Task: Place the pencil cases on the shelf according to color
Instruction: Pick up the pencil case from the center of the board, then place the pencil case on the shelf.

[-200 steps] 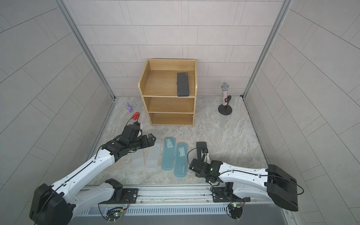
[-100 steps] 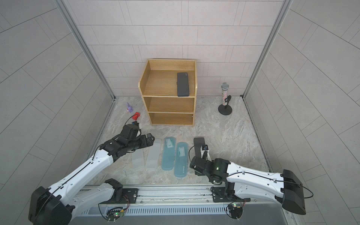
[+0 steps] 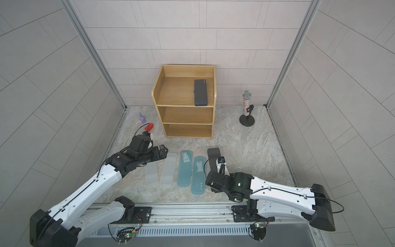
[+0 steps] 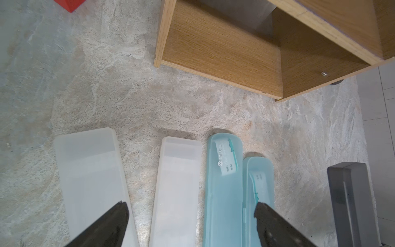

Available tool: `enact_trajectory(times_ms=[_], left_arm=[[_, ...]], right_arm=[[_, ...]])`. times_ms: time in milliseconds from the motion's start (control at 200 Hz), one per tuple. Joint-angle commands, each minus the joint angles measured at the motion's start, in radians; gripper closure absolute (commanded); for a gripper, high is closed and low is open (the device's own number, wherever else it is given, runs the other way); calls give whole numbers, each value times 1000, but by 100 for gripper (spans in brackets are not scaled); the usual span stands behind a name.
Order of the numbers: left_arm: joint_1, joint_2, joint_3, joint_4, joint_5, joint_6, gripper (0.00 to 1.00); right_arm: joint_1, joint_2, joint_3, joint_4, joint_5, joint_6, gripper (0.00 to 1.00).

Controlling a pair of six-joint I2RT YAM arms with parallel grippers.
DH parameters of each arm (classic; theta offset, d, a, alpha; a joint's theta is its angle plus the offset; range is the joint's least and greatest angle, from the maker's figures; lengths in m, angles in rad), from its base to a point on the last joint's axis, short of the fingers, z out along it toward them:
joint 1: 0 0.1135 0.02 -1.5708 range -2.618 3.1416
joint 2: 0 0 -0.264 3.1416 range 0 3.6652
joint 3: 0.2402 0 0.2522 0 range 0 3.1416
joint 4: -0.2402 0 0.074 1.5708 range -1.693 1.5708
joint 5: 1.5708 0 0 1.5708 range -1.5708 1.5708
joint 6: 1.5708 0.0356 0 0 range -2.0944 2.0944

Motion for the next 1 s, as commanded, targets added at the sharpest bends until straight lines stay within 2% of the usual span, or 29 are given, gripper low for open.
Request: enact_trajectory(times_ms=[0,355,805,996], left_arm=[[-4,-13,32,-24,-30,11,0],[-4,35,112,-46,-94,31,0],[90,75,161,-24,31,88,0],[104,91,222,-71,24,134,0]], right_arm=[[13,6,51,-35,51,-7,61],[45,107,190,-31,47,-37,63],[46,207,348,-20,41,-95,65],[45,230,410,-16,51,-125,65]])
